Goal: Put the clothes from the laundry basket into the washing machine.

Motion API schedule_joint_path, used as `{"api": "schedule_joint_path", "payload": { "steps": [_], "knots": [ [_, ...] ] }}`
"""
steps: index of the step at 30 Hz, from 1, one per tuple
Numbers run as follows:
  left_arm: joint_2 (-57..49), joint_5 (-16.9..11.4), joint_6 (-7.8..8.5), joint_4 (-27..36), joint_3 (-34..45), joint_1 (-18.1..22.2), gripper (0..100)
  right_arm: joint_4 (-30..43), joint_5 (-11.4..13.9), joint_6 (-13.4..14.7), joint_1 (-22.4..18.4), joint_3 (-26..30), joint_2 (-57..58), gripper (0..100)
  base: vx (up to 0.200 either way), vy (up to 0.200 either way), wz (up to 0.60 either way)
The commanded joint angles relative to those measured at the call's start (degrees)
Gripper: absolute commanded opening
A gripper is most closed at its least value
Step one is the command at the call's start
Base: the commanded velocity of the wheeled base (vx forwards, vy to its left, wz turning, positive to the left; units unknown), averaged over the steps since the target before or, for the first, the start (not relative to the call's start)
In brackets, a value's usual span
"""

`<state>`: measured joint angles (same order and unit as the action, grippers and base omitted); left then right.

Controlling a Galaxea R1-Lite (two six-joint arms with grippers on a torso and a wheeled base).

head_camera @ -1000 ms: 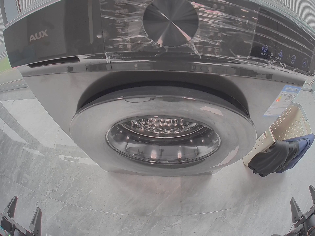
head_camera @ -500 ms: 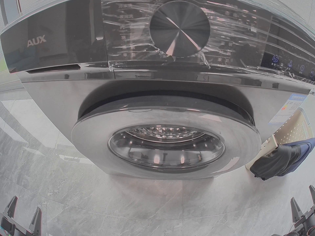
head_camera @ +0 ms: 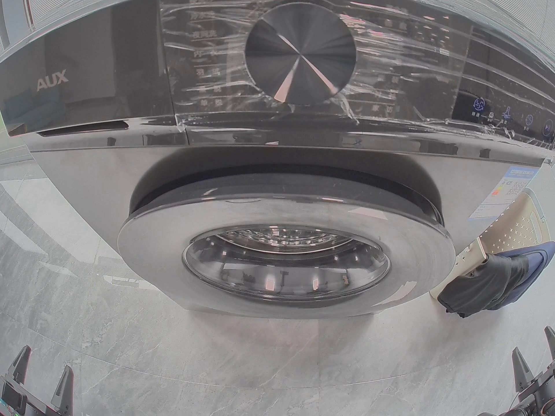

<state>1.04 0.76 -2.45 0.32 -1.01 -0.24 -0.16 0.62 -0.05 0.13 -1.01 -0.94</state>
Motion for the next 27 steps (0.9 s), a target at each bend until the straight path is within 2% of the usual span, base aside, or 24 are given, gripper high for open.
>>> {"api": "schedule_joint_path", "payload": {
  "steps": [1, 21, 24, 27],
  "knots": [
    [-0.86, 0.04, -0.01, 0.03, 0.84, -0.02, 100, -0.02, -0.01, -0.04, 0.04, 1.01, 0.85, 100, 0.0, 0.0, 0.0],
    [-0.86, 0.04, -0.01, -0.05, 0.84, -0.02, 100, 0.07, 0.26, -0.48, 0.22, 1.01, 0.94, 100, 0.0, 0.0, 0.0],
    [-0.86, 0.04, -0.01, 0.03, 0.84, -0.02, 100, -0.11, -0.09, -0.74, 0.04, 1.01, 0.94, 100, 0.2, 0.0, 0.0],
    [-0.86, 0.04, -0.01, 0.03, 0.84, -0.02, 100, -0.02, -0.18, -0.04, 0.13, 1.01, 0.94, 100, 0.0, 0.0, 0.0]
  ]
}}
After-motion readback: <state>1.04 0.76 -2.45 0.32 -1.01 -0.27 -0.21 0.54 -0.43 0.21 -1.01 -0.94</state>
